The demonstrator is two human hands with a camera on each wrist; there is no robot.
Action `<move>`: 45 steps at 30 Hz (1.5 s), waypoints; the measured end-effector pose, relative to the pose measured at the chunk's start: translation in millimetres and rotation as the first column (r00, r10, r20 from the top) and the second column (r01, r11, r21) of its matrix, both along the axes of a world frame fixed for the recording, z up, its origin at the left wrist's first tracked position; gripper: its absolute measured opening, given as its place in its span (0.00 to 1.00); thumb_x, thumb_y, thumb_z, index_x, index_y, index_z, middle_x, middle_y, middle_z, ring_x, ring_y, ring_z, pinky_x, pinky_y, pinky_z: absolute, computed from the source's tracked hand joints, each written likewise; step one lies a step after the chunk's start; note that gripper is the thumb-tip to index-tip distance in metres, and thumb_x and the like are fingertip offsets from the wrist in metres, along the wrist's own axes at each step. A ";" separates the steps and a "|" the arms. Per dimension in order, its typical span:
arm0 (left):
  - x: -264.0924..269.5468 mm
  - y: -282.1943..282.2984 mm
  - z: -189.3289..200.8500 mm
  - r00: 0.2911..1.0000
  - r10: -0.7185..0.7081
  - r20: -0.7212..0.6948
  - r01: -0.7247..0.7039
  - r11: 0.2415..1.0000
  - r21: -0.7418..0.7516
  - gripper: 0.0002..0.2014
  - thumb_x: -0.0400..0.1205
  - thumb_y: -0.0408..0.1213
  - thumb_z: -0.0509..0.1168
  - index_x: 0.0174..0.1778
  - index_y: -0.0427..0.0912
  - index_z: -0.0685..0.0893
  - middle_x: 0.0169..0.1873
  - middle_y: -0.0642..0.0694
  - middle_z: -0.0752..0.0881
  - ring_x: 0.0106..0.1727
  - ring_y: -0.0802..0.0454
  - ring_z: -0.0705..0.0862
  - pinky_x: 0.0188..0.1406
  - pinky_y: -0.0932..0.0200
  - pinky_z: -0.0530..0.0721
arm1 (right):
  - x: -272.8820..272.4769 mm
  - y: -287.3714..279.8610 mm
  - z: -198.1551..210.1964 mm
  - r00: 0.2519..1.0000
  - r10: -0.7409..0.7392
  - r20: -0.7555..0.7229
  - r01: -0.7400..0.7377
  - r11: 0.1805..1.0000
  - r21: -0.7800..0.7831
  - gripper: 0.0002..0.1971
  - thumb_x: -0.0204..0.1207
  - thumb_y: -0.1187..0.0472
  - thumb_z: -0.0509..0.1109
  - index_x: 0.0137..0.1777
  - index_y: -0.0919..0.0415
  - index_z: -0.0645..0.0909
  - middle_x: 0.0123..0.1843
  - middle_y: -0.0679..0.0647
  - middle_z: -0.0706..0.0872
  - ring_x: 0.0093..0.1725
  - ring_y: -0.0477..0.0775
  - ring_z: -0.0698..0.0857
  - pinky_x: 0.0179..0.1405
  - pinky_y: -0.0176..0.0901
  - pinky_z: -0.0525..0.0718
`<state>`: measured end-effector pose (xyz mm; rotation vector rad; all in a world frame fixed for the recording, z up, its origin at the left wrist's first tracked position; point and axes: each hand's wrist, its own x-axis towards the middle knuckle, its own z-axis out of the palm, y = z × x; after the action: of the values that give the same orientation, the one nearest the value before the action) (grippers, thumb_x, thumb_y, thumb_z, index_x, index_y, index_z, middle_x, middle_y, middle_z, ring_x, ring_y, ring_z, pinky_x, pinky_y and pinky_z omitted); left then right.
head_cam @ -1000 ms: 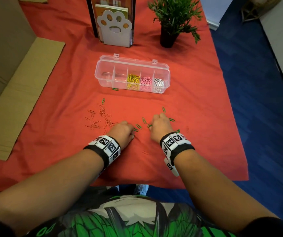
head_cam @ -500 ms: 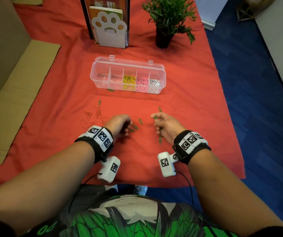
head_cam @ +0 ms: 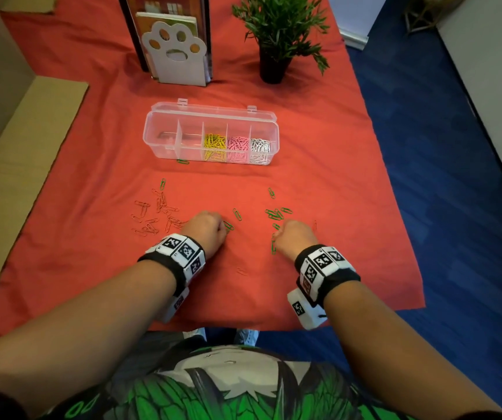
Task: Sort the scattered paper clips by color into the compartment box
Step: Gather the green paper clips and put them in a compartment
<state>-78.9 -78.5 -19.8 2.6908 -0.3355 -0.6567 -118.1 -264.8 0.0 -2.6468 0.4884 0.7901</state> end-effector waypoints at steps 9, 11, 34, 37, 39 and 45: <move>3.2 -5.2 31.9 0.454 0.073 -0.888 -0.872 0.238 -0.427 0.08 0.59 0.31 0.51 0.29 0.40 0.73 0.21 0.44 0.79 0.19 0.52 0.74 0.21 0.67 0.75 | -1.9 -13.6 -4.5 0.812 -0.571 -0.123 0.470 0.514 0.718 0.14 0.79 0.72 0.57 0.37 0.56 0.77 0.32 0.50 0.77 0.26 0.43 0.73 0.15 0.27 0.74; 4.8 -6.2 32.9 0.431 0.072 -0.900 -0.889 0.204 -0.410 0.08 0.61 0.31 0.52 0.30 0.40 0.76 0.22 0.45 0.80 0.20 0.53 0.76 0.22 0.67 0.78 | -0.5 -19.2 -6.9 0.837 -0.546 -0.041 0.431 0.610 0.665 0.14 0.79 0.73 0.54 0.44 0.59 0.80 0.33 0.50 0.77 0.27 0.44 0.73 0.19 0.30 0.75; 8.2 -15.5 11.9 0.854 0.314 -0.415 -0.477 0.791 -0.382 0.08 0.77 0.39 0.58 0.33 0.43 0.76 0.28 0.42 0.79 0.31 0.45 0.75 0.29 0.56 0.71 | -3.9 -11.5 -20.5 0.969 -0.030 0.247 -0.015 0.983 0.181 0.06 0.76 0.68 0.61 0.48 0.65 0.79 0.52 0.63 0.82 0.54 0.62 0.81 0.51 0.46 0.75; 9.6 -14.8 25.5 0.515 0.234 -0.824 -0.838 0.340 -0.427 0.05 0.68 0.35 0.52 0.27 0.44 0.71 0.18 0.48 0.77 0.17 0.54 0.68 0.19 0.68 0.64 | 3.7 -22.6 -16.1 0.944 -0.280 0.173 0.188 0.891 0.413 0.11 0.76 0.66 0.64 0.35 0.52 0.73 0.33 0.49 0.78 0.34 0.50 0.79 0.34 0.38 0.72; 11.1 -11.8 34.7 0.425 0.095 -0.900 -0.896 0.187 -0.403 0.05 0.61 0.35 0.53 0.26 0.41 0.74 0.20 0.45 0.79 0.17 0.53 0.71 0.19 0.70 0.69 | 4.3 -25.3 -12.2 0.879 -0.473 0.064 0.320 0.684 0.655 0.14 0.78 0.70 0.60 0.37 0.50 0.73 0.32 0.49 0.76 0.22 0.40 0.73 0.19 0.30 0.68; 15.3 -19.9 32.6 0.533 0.215 -0.818 -0.824 0.352 -0.444 0.11 0.75 0.31 0.53 0.33 0.43 0.80 0.19 0.51 0.77 0.18 0.58 0.73 0.17 0.71 0.69 | 4.4 -34.6 8.0 0.627 -0.660 -0.413 0.498 -0.068 0.865 0.12 0.78 0.68 0.53 0.40 0.61 0.78 0.32 0.53 0.75 0.26 0.47 0.76 0.20 0.33 0.75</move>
<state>-63.6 -98.5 12.8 1.3383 0.4363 -0.8523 -113.8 -299.5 8.0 -1.0270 0.7236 0.3336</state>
